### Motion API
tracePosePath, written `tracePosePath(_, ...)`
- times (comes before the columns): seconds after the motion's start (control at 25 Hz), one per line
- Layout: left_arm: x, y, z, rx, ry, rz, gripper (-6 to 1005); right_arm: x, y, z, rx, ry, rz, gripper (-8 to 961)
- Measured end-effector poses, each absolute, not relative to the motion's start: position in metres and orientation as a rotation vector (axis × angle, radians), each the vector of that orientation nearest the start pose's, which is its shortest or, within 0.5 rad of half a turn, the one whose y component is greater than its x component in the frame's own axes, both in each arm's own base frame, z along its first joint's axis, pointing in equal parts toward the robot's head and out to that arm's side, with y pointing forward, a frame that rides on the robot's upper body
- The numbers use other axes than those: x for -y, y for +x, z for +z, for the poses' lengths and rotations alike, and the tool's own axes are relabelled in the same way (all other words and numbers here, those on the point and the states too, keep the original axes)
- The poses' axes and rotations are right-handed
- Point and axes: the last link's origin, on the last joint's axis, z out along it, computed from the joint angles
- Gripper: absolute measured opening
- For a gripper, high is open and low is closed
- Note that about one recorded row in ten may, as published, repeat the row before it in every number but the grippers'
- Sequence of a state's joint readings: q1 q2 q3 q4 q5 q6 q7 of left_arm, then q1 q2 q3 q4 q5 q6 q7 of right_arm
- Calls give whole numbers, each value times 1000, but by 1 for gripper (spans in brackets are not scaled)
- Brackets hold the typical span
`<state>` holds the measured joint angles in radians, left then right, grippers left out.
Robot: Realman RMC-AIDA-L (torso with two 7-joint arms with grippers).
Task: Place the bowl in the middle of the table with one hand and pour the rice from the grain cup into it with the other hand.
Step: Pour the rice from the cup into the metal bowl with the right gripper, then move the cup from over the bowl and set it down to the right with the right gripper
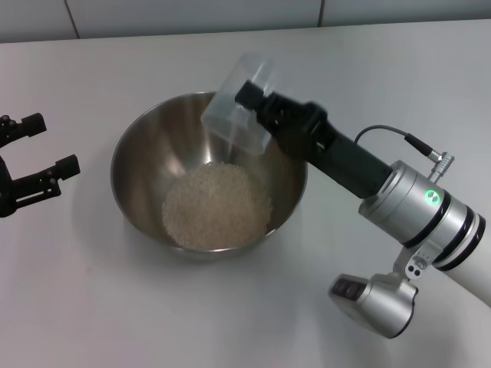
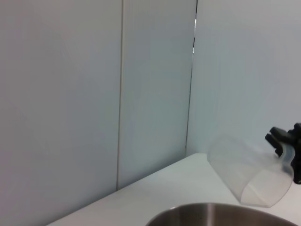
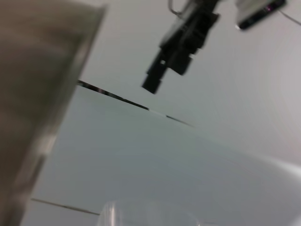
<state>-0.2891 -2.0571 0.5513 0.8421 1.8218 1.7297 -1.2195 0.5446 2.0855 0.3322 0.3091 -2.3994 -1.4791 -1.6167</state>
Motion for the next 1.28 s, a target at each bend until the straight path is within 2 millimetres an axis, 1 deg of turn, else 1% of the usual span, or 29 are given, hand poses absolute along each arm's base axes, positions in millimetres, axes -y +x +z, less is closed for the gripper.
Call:
tracePosePath(0.2,-276,-306,74,417,-2458,-805,846,-295,188,-75,1123,-1408,279,6)
tracePosePath(0.28,-276,-306,74,417,-2458,-806,846,-300,189,-69,950,-1484,383,6)
tracePosePath(0.32,-276,-306,74,418,-2458,-806,846,-303,192,-63,809,-1533,467,6)
tracePosePath(0.36,-276,-306,74,418,-2458,-806,846,-303,192,-63,809,-1533,467,6)
tracePosePath(0.4,-276,-306,74,418,-2458,-806,846,-306,194,-59,726,-1557,513,7)
tracePosePath(0.52,-276,-306,74,417,-2458,-807,846,-311,204,-52,550,-1599,587,7)
tracePosePath(0.6,-276,-306,74,417,-2459,-808,846,-314,211,-48,437,-1617,611,7)
tracePosePath(0.8,-276,-306,76,398,-2460,-799,846,-329,227,-43,71,-1660,680,7)
tracePosePath(0.92,-277,-306,78,394,-2460,-795,846,-338,237,-44,-48,-1682,650,7)
tracePosePath(1.08,-277,-306,78,390,-2461,-794,846,-338,246,-47,-159,-1715,686,6)
tracePosePath(1.12,-277,-306,78,390,-2460,-794,846,-338,251,-47,-216,-1723,714,6)
tracePosePath(1.16,-277,-306,77,391,-2459,-793,846,-338,251,-47,-216,-1723,714,6)
tracePosePath(1.28,-278,-306,77,390,-2460,-793,846,-337,259,-48,-247,-1739,704,6)
